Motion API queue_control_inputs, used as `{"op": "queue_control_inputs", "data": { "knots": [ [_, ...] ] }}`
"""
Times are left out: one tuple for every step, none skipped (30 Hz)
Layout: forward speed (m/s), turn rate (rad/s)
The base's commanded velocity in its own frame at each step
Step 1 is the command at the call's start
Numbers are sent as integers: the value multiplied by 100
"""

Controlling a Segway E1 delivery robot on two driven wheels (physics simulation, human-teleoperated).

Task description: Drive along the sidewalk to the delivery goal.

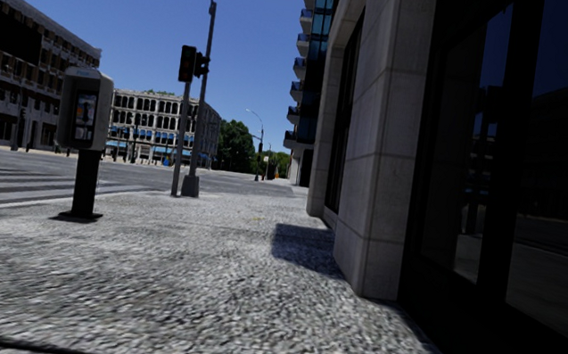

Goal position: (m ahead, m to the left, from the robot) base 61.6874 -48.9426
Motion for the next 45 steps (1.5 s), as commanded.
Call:
{"op": "queue_control_inputs", "data": {
  "knots": [
    [200,0],
    [200,0],
    [200,0],
    [200,0],
    [200,0],
    [200,0],
    [200,0],
    [200,0],
    [200,0],
    [200,0],
    [200,0],
    [200,0],
    [200,0],
    [200,0],
    [200,0],
    [200,0],
    [200,0],
    [200,0],
    [200,0],
    [200,0],
    [200,0],
    [200,0],
    [200,0],
    [200,0],
    [200,0],
    [200,0],
    [200,0],
    [200,0],
    [200,0],
    [200,0],
    [200,0],
    [200,0],
    [200,0],
    [200,0],
    [200,0],
    [200,0],
    [200,0],
    [200,0],
    [200,0],
    [200,0],
    [200,0],
    [200,0],
    [200,0],
    [200,0],
    [200,0]
  ]
}}
